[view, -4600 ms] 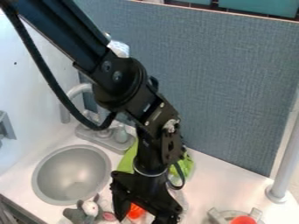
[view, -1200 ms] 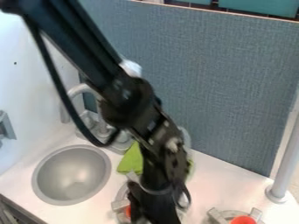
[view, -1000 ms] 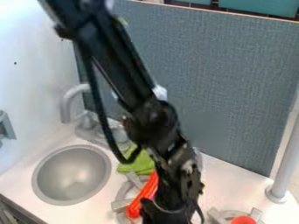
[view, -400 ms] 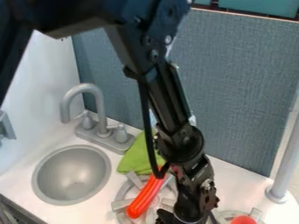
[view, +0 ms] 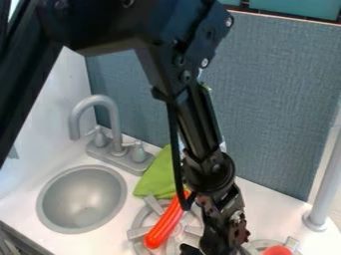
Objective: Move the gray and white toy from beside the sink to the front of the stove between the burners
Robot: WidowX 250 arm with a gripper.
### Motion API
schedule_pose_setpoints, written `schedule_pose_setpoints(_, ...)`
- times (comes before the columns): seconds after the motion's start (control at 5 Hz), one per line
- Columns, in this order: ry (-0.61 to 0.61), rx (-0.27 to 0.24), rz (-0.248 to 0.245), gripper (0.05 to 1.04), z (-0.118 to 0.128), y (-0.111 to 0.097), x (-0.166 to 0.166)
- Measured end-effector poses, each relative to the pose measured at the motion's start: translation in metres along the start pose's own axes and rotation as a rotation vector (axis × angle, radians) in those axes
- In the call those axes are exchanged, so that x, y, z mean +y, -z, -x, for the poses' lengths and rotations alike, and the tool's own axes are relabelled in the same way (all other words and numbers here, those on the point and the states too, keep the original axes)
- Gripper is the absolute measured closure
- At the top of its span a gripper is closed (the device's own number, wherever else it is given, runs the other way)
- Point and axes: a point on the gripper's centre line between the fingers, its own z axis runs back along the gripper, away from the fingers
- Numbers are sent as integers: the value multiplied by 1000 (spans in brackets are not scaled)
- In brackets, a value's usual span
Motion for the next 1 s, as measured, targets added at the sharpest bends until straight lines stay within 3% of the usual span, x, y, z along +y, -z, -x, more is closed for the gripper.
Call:
schedule_pose_setpoints(0.2,1,-25,27,93,3,-4,1)
schedule_pose_setpoints(0.4,-54,-115,19,77,-1,-35,4)
schedule_pose_setpoints(0.6,-118,-151,3,82,5,-53,8)
schedule_pose_setpoints(0.8,-149,-189,-5,83,6,-84,11)
schedule_pose_setpoints(1.0,-173,-135,-68,83,19,-108,19)
